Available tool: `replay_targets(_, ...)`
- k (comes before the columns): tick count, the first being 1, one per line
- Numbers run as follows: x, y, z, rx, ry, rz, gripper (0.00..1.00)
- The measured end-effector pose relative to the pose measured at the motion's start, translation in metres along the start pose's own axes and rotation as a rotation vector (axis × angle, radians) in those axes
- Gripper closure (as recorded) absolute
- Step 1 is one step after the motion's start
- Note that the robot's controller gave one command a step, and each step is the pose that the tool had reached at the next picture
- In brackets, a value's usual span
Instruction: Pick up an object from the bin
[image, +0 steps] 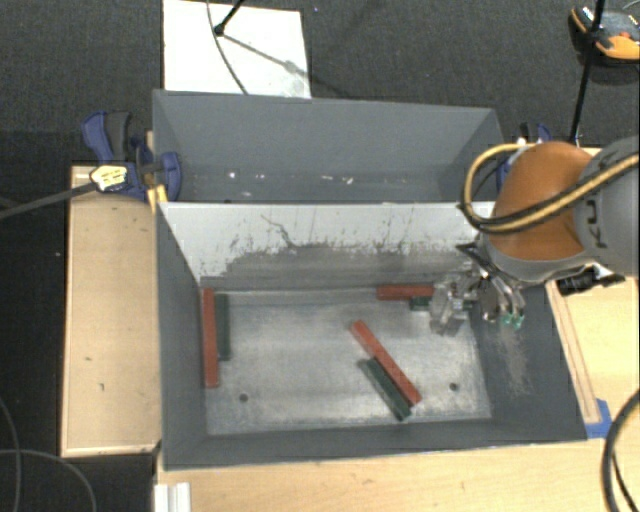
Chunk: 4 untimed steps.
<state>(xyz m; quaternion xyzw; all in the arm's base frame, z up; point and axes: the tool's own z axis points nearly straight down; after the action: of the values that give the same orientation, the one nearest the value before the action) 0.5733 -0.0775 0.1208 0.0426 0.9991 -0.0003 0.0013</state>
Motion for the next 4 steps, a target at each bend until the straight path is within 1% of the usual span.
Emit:
replay_targets(1,0.0,0.0,0.0,0.0,0.0,-0.002,0.0)
replay_targets(2,0.0,0.0,0.0,0.0,0.0,-0.005,1.0)
replay_targets(3,0.0,0.0,0.0,0.0,0.0,-0.007,0.0)
replay_targets(4,0.0,0.0,0.0,0.0,0.0,-0.008,0.0)
